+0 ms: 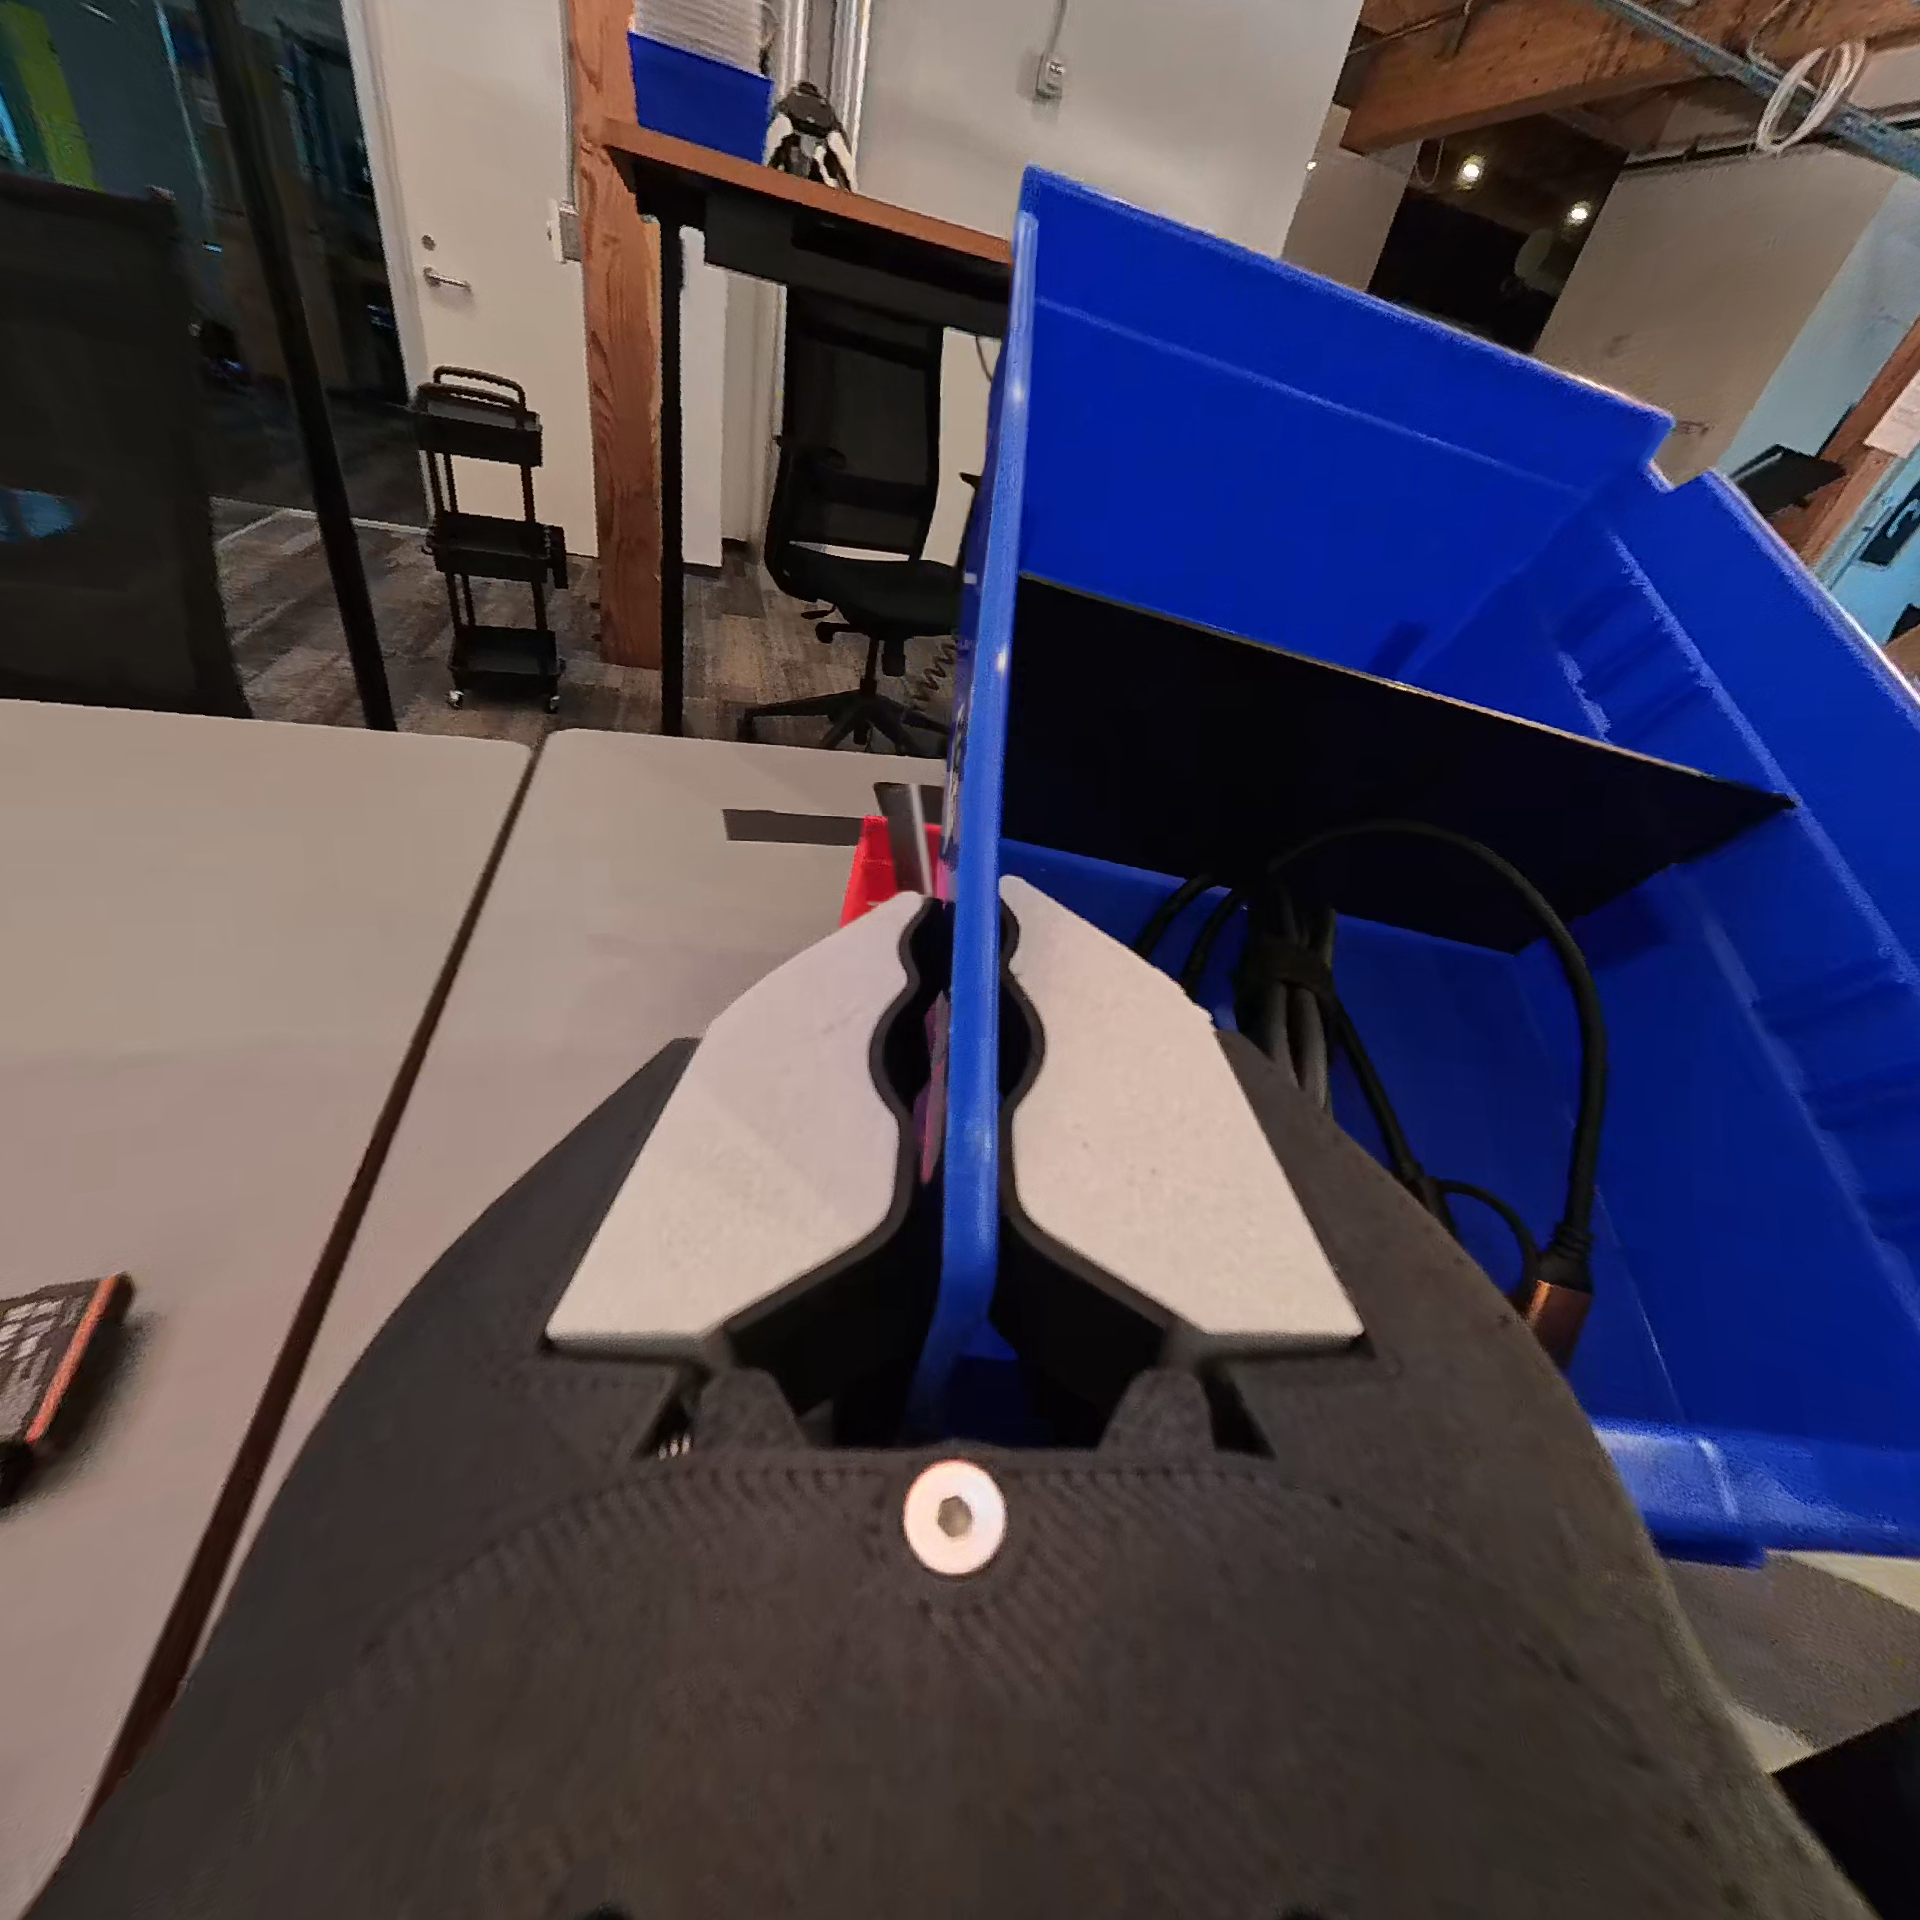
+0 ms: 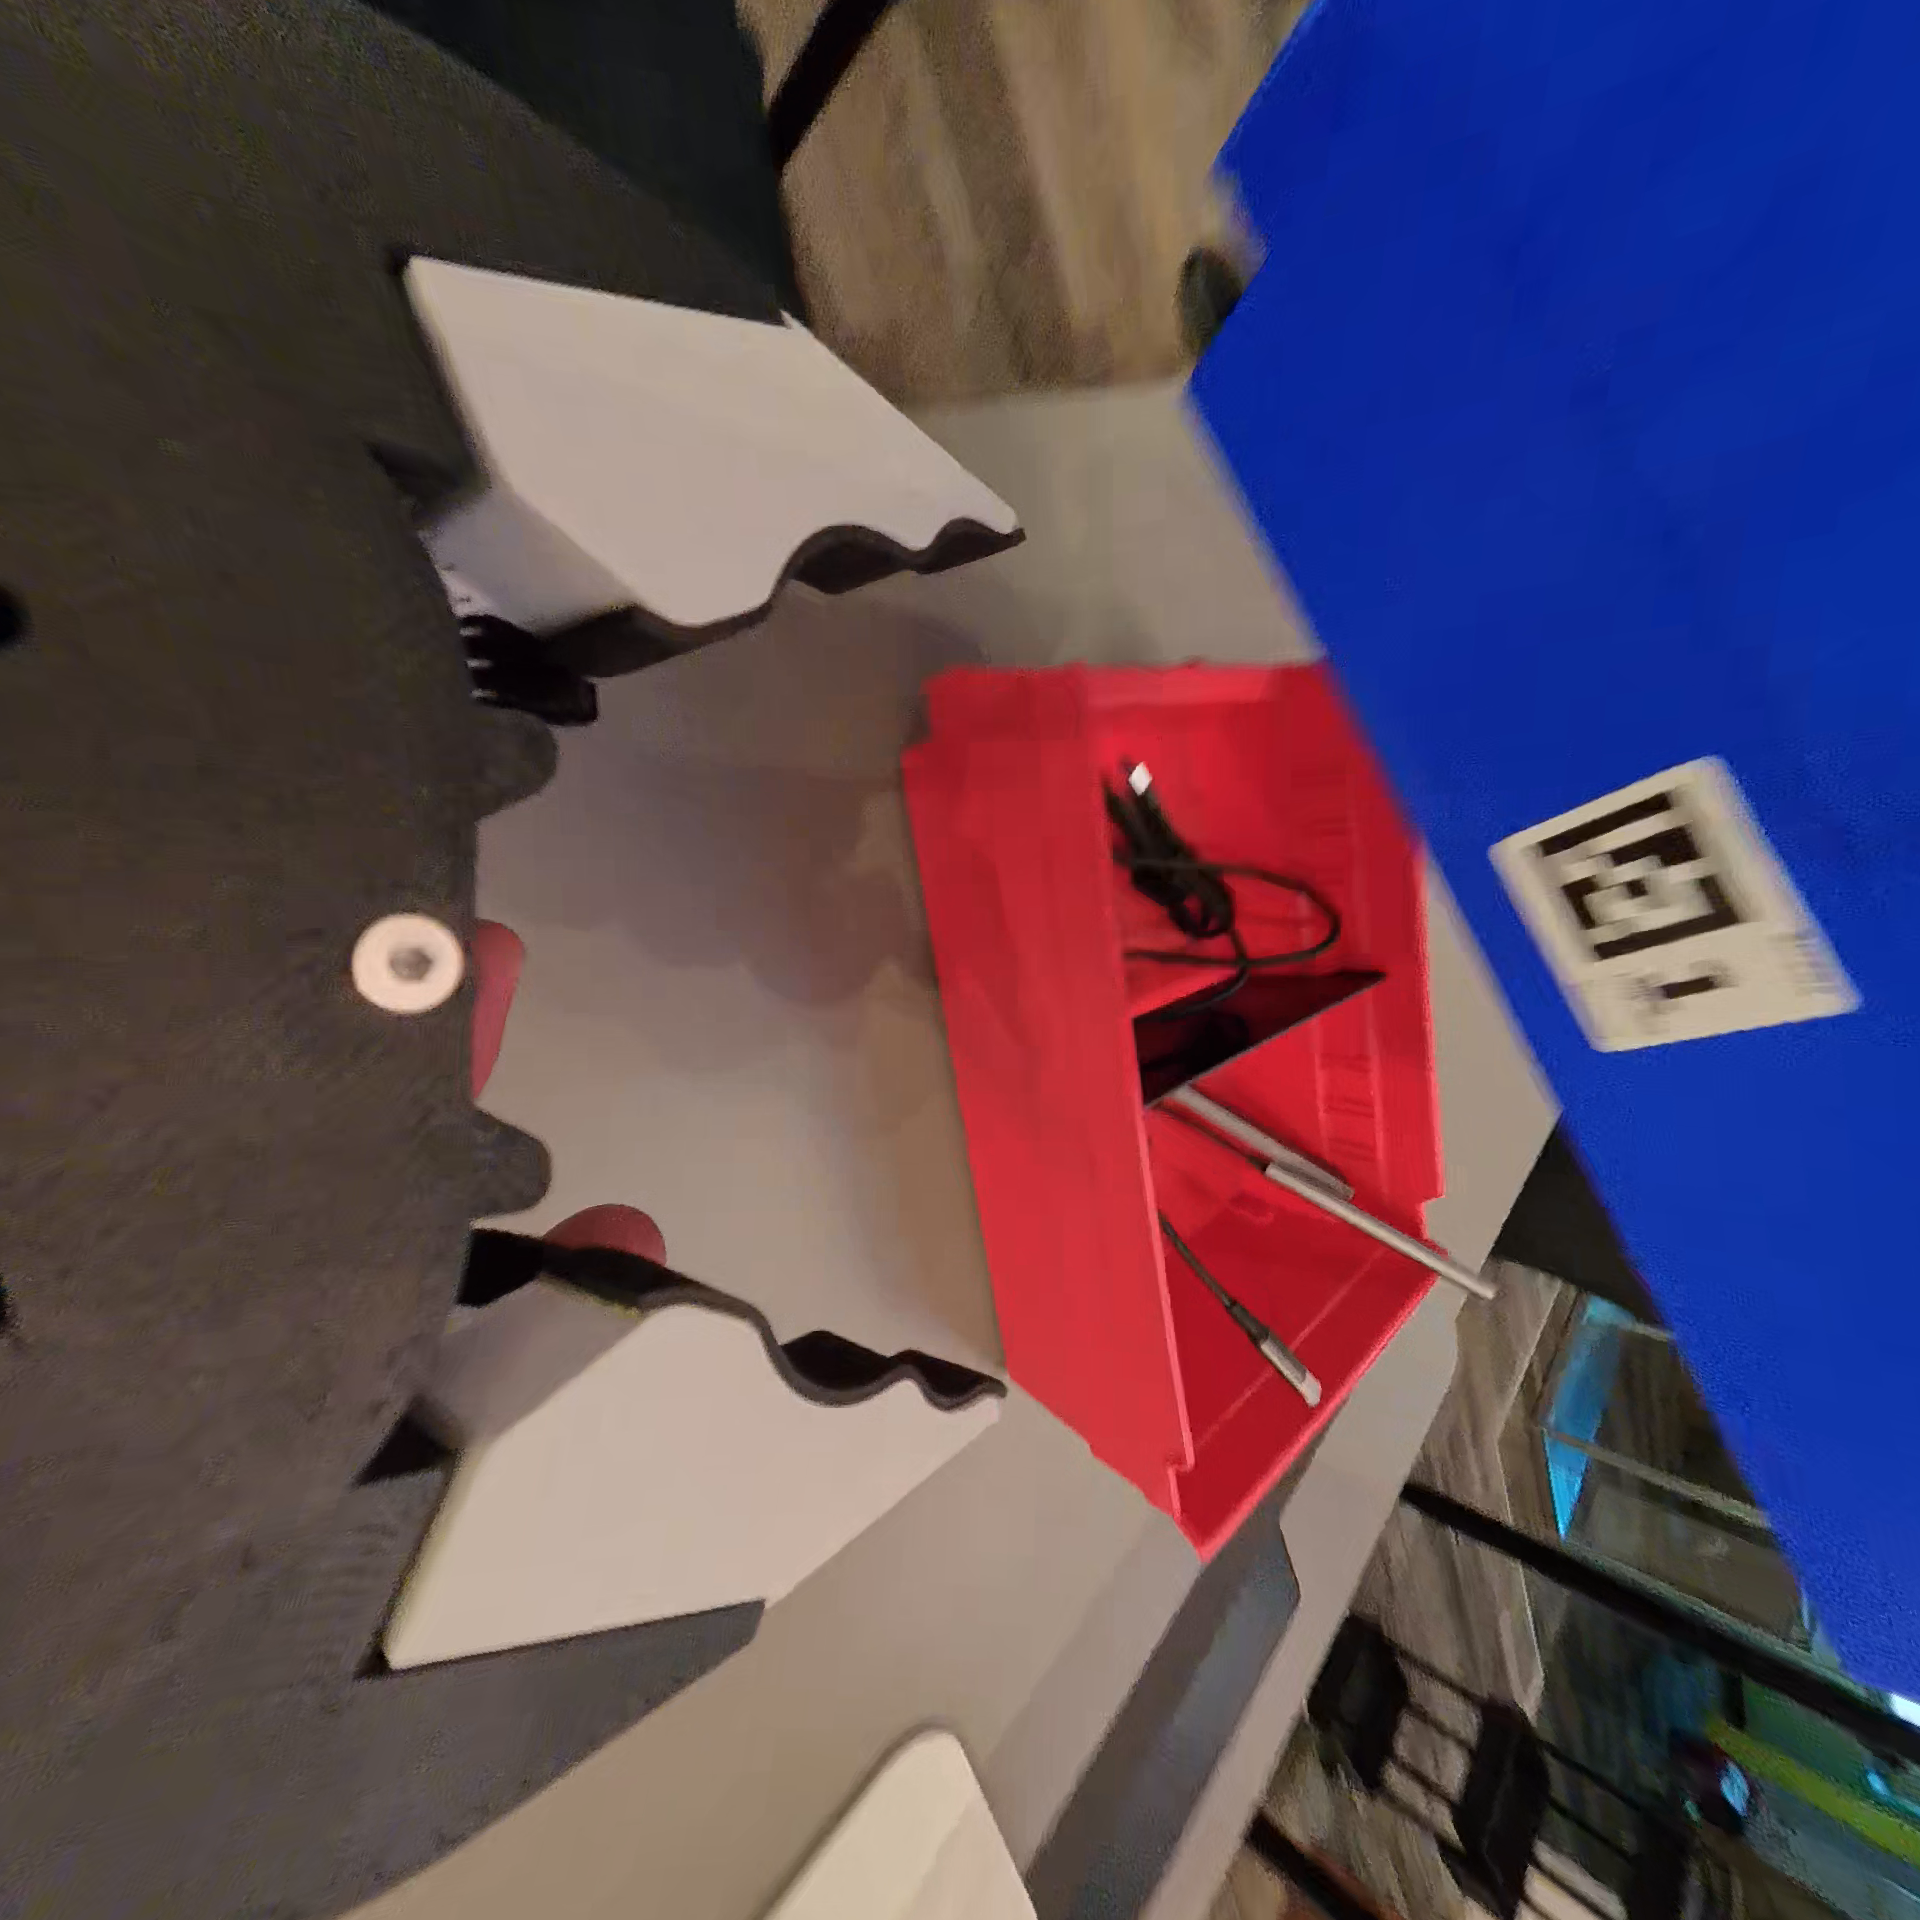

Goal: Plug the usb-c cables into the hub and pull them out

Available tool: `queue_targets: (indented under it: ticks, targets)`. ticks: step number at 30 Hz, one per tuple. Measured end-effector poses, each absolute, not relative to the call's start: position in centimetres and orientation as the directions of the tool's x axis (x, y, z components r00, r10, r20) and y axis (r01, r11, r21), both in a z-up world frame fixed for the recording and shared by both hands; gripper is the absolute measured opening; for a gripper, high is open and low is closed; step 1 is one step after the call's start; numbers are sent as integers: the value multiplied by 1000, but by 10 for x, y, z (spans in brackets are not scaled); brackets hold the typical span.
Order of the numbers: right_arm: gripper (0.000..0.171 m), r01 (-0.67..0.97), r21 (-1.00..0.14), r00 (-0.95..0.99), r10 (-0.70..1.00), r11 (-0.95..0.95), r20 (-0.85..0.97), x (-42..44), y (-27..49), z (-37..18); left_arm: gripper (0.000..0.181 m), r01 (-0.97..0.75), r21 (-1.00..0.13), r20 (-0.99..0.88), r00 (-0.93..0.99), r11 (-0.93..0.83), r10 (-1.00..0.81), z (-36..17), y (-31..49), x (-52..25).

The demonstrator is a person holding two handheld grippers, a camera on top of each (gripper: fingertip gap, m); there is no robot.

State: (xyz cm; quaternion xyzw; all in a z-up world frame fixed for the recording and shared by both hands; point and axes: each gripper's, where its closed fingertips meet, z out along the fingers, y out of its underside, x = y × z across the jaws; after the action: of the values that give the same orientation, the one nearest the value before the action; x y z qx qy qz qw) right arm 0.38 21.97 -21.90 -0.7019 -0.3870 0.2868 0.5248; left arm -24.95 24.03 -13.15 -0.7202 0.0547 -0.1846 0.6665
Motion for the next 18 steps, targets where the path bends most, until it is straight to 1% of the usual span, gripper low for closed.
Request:
queue_targets:
  ticks: [2,3,9,14,16,18]
  targets:
    - [137,105,-970,498,856,-220,-140,14,202,-194,6,156,-982,185,917,-110,-353,-132,246,-231]
    - [135,77,-973,497,854,-217,-151,19,196,-185,6,149,-983,180,913,-110,-367,-132,249,-221]
    - [139,44,-986,554,826,-158,-107,39,173,-165,6,109,-984,162,883,-144,-441,-139,271,-147]
    - [138,62,-989,618,783,-134,-67,63,166,-172,6,29,-986,110,859,-167,-501,-152,277,-76]
    - [147,58,-988,663,746,-142,-68,81,166,-176,6,11,-983,108,844,-184,-525,-158,277,-47]
    - [143,36,-988,696,713,-149,-82,103,166,-178,6,18,-979,126,831,-201,-542,-163,278,-23]
